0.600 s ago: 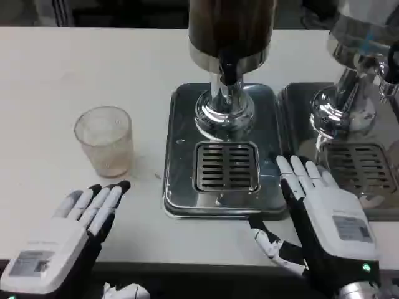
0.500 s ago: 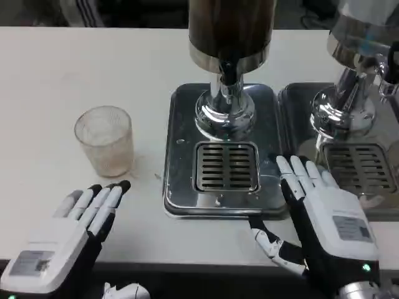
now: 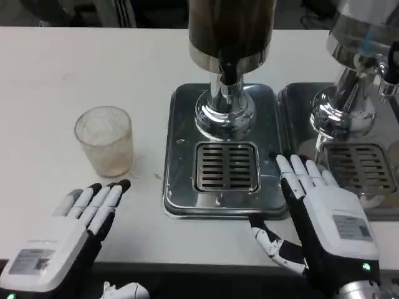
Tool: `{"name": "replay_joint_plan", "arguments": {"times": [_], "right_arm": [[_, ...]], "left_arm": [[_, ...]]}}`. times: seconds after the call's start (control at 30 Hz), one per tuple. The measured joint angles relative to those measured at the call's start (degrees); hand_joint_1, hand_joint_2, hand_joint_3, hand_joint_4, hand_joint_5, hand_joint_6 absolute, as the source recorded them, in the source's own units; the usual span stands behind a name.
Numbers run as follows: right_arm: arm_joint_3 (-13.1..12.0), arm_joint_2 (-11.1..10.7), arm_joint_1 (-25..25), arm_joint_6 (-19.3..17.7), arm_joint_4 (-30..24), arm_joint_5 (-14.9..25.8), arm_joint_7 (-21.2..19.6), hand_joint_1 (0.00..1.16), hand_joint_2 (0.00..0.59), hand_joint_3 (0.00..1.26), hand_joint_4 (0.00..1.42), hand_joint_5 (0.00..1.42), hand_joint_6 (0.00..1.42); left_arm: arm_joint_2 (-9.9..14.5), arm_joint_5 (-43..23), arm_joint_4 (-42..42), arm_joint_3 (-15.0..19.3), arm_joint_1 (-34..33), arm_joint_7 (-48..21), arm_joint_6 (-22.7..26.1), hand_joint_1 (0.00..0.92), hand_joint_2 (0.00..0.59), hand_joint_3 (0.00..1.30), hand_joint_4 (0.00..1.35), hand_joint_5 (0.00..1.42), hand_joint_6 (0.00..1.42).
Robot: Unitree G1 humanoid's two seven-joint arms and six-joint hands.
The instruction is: Grasp the cup under the faucet to collect the drink, then remove the cup.
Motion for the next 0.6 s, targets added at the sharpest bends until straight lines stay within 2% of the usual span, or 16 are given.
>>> {"name": "replay_joint_plan", "arguments": {"times": [0.23,0.43,0.6], "right_arm": [[0.11,0.49,-0.09,0.06,0.0,-0.11,-0.02,0.51,0.417,0.05,0.0,0.0,0.0],[0.74,2.55,-0.28,0.97,-0.01,-0.62,-0.39,0.51,0.413,0.05,0.0,0.0,0.0],[1.1,3.14,-0.4,1.16,-0.01,-1.2,-0.82,0.5,0.411,0.05,0.0,0.0,0.0]], "left_arm": [[0.02,-2.65,2.23,1.1,-0.55,1.91,-2.51,0.0,0.021,0.0,0.0,0.0,0.0],[0.21,-5.75,6.35,4.22,-4.68,5.16,-5.63,0.0,0.009,0.0,0.0,0.0,0.0],[-0.1,-8.7,10.31,4.95,-9.05,8.09,-7.96,0.0,0.012,0.0,0.0,0.0,0.0]]}}
